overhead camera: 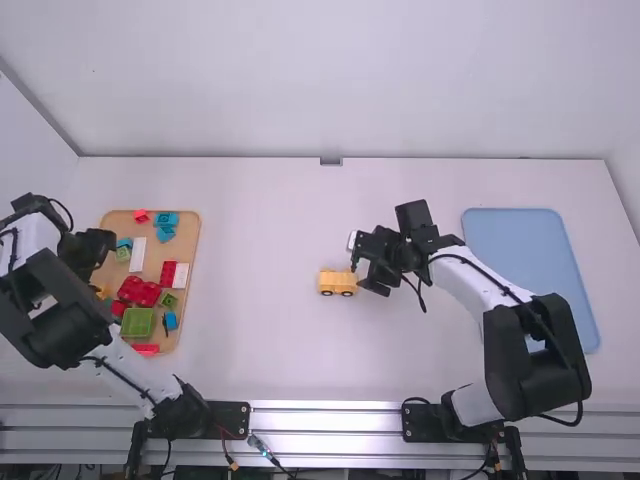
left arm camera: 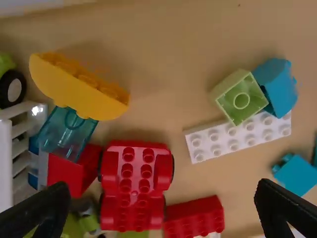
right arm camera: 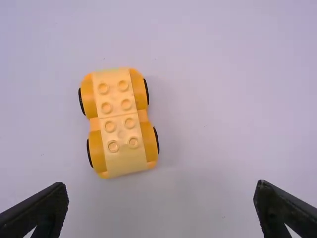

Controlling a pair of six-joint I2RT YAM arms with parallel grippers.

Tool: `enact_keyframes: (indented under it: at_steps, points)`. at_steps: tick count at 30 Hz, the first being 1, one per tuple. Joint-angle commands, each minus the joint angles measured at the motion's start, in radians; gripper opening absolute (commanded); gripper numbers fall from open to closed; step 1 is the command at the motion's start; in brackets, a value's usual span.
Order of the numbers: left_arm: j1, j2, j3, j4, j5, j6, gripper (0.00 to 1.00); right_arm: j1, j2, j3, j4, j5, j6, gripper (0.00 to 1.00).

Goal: Assemble lego blocks to make yellow taxi

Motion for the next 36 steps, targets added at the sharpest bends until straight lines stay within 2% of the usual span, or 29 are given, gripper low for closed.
enact_keyframes:
  at_steps: [1,5,10,16,26,36]
  points:
    - [0.003,0.000,0.004,0.004,-0.021,-0.081,0.99,0.002,-0.012,0.007,-0.006,-0.002,0.003,0.99]
    - [0.004,0.000,-0.002,0.048,-0.034,-0.092,0.99,0.003,-0.012,0.007,-0.006,-0.002,0.003,0.99]
    - [0.018,0.005,-0.002,-0.013,-0.140,-0.224,0.99,0.003,-0.012,0.007,-0.006,-0.006,0.003,0.99]
    - [0.034,0.057,-0.001,-0.008,-0.189,-0.243,1.00,0.003,-0.012,0.007,-0.006,-0.006,0.004,0.99]
    - [0.080,0.094,-0.004,0.030,-0.136,-0.276,0.87,0.003,-0.012,0.007,-0.013,-0.010,0.004,0.99]
    - [0.055,0.094,-0.020,0.057,-0.107,-0.317,0.72,0.003,-0.012,0.007,-0.014,-0.018,0.009,0.99]
